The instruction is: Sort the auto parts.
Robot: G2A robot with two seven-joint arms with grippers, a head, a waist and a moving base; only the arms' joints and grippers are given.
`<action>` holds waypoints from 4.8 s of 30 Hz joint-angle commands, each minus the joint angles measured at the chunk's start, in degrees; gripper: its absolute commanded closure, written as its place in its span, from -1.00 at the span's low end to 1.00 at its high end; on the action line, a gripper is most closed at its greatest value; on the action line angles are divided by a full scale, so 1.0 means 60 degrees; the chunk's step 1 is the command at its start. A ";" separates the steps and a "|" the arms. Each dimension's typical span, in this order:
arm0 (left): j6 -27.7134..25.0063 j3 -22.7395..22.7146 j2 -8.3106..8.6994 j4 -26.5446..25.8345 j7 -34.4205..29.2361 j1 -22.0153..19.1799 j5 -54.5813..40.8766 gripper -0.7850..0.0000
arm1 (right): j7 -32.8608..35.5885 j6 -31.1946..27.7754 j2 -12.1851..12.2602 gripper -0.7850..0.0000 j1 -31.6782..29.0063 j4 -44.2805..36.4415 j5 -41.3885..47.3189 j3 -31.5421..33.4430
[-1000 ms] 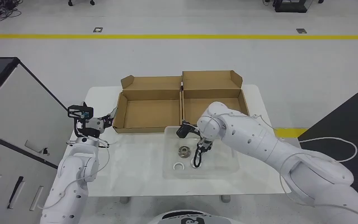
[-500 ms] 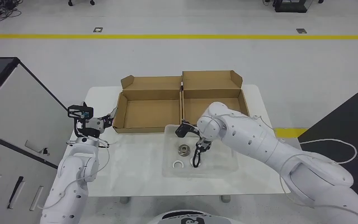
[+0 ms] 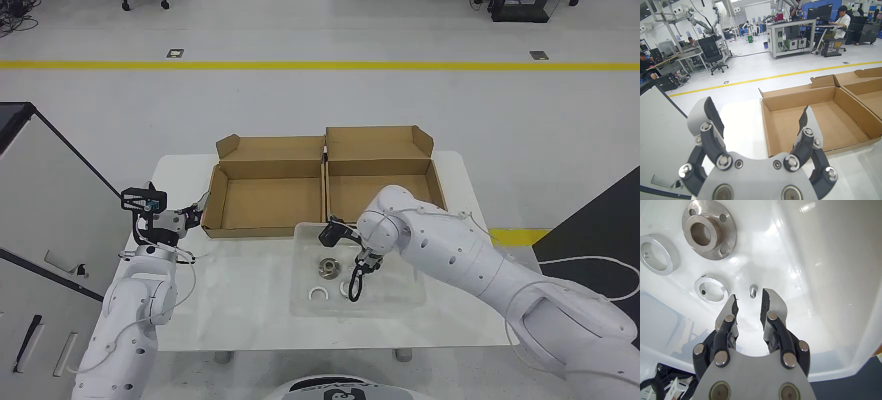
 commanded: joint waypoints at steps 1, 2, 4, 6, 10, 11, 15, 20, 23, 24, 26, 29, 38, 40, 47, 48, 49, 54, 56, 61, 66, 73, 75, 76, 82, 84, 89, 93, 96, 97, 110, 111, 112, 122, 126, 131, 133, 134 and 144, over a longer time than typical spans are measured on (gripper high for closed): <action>0.0000 0.0000 0.0000 0.0000 0.0000 0.0000 0.0000 -1.00 | 0.0016 -0.0002 0.0003 0.25 -0.0029 -0.0003 -0.0026 0.0024; 0.0000 0.0000 0.0000 0.0000 0.0000 0.0000 0.0000 -1.00 | 0.0020 -0.0012 0.0004 0.26 -0.0041 -0.0004 -0.0020 0.0031; 0.0000 0.0000 0.0000 0.0000 0.0000 0.0000 0.0000 -1.00 | -0.0001 -0.0024 0.0003 0.28 -0.0069 0.0019 -0.0034 0.0065; 0.0000 0.0000 0.0000 0.0000 0.0000 0.0000 0.0000 -1.00 | -0.0010 -0.0054 -0.0001 0.29 -0.0087 0.0037 -0.0034 0.0080; 0.0000 0.0000 0.0000 0.0000 0.0000 0.0000 0.0000 -1.00 | -0.0036 -0.0103 -0.0030 0.32 -0.0127 0.0103 -0.0026 0.0089; 0.0000 0.0000 0.0000 0.0000 0.0000 0.0000 0.0000 -1.00 | -0.0039 -0.0115 -0.0040 0.33 -0.0126 0.0123 -0.0028 0.0090; 0.0000 0.0000 0.0000 0.0000 0.0000 0.0000 0.0000 -1.00 | -0.0040 -0.0153 -0.0081 0.44 -0.0128 0.0210 -0.0021 0.0092; 0.0000 0.0000 0.0000 0.0000 0.0000 0.0000 0.0000 -1.00 | -0.0047 -0.0119 -0.0127 1.00 -0.0125 0.0302 -0.0076 0.0097; 0.0000 0.0000 0.0000 0.0000 0.0000 0.0000 0.0000 -1.00 | -0.0044 -0.0093 -0.0145 1.00 -0.0121 0.0321 -0.0108 0.0123; 0.0000 0.0000 0.0000 0.0000 0.0000 0.0000 0.0000 -1.00 | -0.0022 -0.0074 -0.0147 1.00 -0.0112 0.0311 -0.0109 0.0147; 0.0000 0.0000 0.0000 0.0000 0.0000 0.0000 0.0000 -1.00 | 0.0057 -0.0050 -0.0137 1.00 -0.0091 0.0231 -0.0113 0.0205; 0.0000 0.0000 0.0000 0.0000 0.0000 0.0000 0.0000 -1.00 | 0.0057 0.0043 -0.0063 1.00 -0.0059 0.0008 -0.0085 0.0326; 0.0000 0.0000 0.0000 0.0000 0.0000 0.0000 0.0000 -1.00 | 0.0057 0.0265 0.0774 1.00 -0.0025 -0.1483 0.1017 0.1377; 0.0000 0.0000 0.0000 0.0000 0.0000 0.0000 0.0000 -1.00 | 0.0057 0.0245 0.1047 1.00 -0.0049 -0.1871 0.1488 0.1715; 0.0000 0.0000 0.0000 0.0000 0.0000 0.0000 0.0000 -1.00 | 0.0057 0.0095 0.2019 1.00 -0.0174 -0.3010 0.3149 0.2842; 0.0000 0.0000 0.0000 0.0000 0.0000 0.0000 0.0000 -1.00 | 0.0057 -0.0034 0.2132 1.00 -0.0234 -0.3139 0.3577 0.3022; 0.0000 0.0000 0.0000 0.0000 0.0000 0.0000 0.0000 -1.00 | 0.0057 -0.0261 0.2236 1.00 -0.0305 -0.3200 0.4143 0.3259; 0.0000 0.0000 0.0000 0.0000 0.0000 0.0000 0.0000 -1.00 | 0.0057 -0.0930 0.2686 1.00 -0.0643 -0.3119 0.5694 0.4185; 0.0000 0.0000 0.0000 0.0000 0.0000 0.0000 0.0000 -1.00 | 0.0057 -0.1263 0.2799 1.00 -0.0819 -0.3007 0.6408 0.4543; 0.0000 0.0000 0.0000 0.0000 0.0000 0.0000 0.0000 -1.00 | -0.0041 -0.2360 0.2960 1.00 -0.1321 -0.2515 0.8571 0.5428; 0.0000 0.0000 0.0000 0.0000 0.0000 0.0000 0.0000 -1.00 | -0.0528 -0.2848 0.3084 1.00 -0.1706 -0.2494 1.0574 0.5829; 0.0000 0.0000 0.0000 0.0000 0.0000 0.0000 0.0000 -1.00 | -0.0618 -0.2941 0.3195 1.00 -0.1846 -0.2694 1.1861 0.5824; 0.0000 0.0000 0.0000 0.0000 0.0000 0.0000 0.0000 -1.00 | -0.0618 -0.2941 0.3195 1.00 -0.1846 -0.2694 1.1861 0.5824; 0.0000 0.0000 0.0000 0.0000 0.0000 0.0000 0.0000 -1.00 | -0.0618 -0.2941 0.3195 1.00 -0.1846 -0.2694 1.1861 0.5824; 0.0000 0.0000 0.0000 0.0000 0.0000 0.0000 0.0000 -1.00 | -0.0618 -0.2941 0.3195 1.00 -0.1846 -0.2694 1.1861 0.5824; 0.0000 0.0000 0.0000 0.0000 0.0000 0.0000 0.0000 -1.00 | -0.0712 -0.2924 0.3192 1.00 -0.1876 -0.2685 1.1890 0.5831; 0.0000 0.0000 0.0000 0.0000 0.0000 0.0000 0.0000 -1.00 | -0.0897 -0.3012 0.3178 1.00 -0.2290 -0.2413 1.3471 0.6170; 0.0000 0.0000 0.0000 0.0000 0.0000 0.0000 0.0000 -1.00 | -0.0512 -0.2831 0.3106 1.00 -0.2452 -0.2419 1.5308 0.6359; 0.0000 0.0000 0.0000 0.0000 0.0000 0.0000 0.0000 -1.00 | -0.0250 -0.2570 0.2989 1.00 -0.2501 -0.2557 1.6500 0.6414; 0.0000 0.0000 0.0000 0.0000 0.0000 0.0000 0.0000 -1.00 | -0.0151 -0.2470 0.2941 1.00 -0.2509 -0.2595 1.6835 0.6404; 0.0000 0.0000 0.0000 0.0000 0.0000 0.0000 0.0000 -1.00 | 0.0057 -0.1898 0.2250 1.00 -0.2245 -0.2783 2.0383 0.5821; 0.0000 0.0000 0.0000 0.0000 0.0000 0.0000 0.0000 -1.00 | 0.0057 -0.1845 0.2218 1.00 -0.2235 -0.2773 2.0550 0.5797; 0.0000 0.0000 0.0000 0.0000 0.0000 0.0000 0.0000 -1.00 | 0.0057 -0.1745 0.2170 1.00 -0.2220 -0.2757 2.0781 0.5761; 0.0000 0.0000 0.0000 0.0000 0.0000 0.0000 0.0000 -1.00 | -0.0094 -0.1178 0.1710 1.00 -0.2091 -0.2432 2.2015 0.5507; 0.0000 0.0000 0.0000 0.0000 0.0000 0.0000 0.0000 -1.00 | -0.0293 -0.1014 0.1529 1.00 -0.2117 -0.2365 2.2414 0.5401; 0.0000 0.0000 0.0000 0.0000 0.0000 0.0000 0.0000 -1.00 | -0.0458 -0.1180 0.1396 1.00 -0.2030 -0.2146 2.1726 0.5506; 0.0000 0.0000 0.0000 0.0000 0.0000 0.0000 0.0000 -1.00 | -0.0548 -0.1284 0.1378 1.00 -0.2022 -0.2116 2.1199 0.5605; 0.0000 0.0000 0.0000 0.0000 0.0000 0.0000 0.0000 -1.00 | -0.0587 -0.1313 0.1364 1.00 -0.2042 -0.2120 2.1092 0.5657; 0.0000 0.0000 0.0000 0.0000 0.0000 0.0000 0.0000 -1.00 | -0.0736 -0.1464 0.1306 1.00 -0.2209 -0.2049 1.9475 0.6176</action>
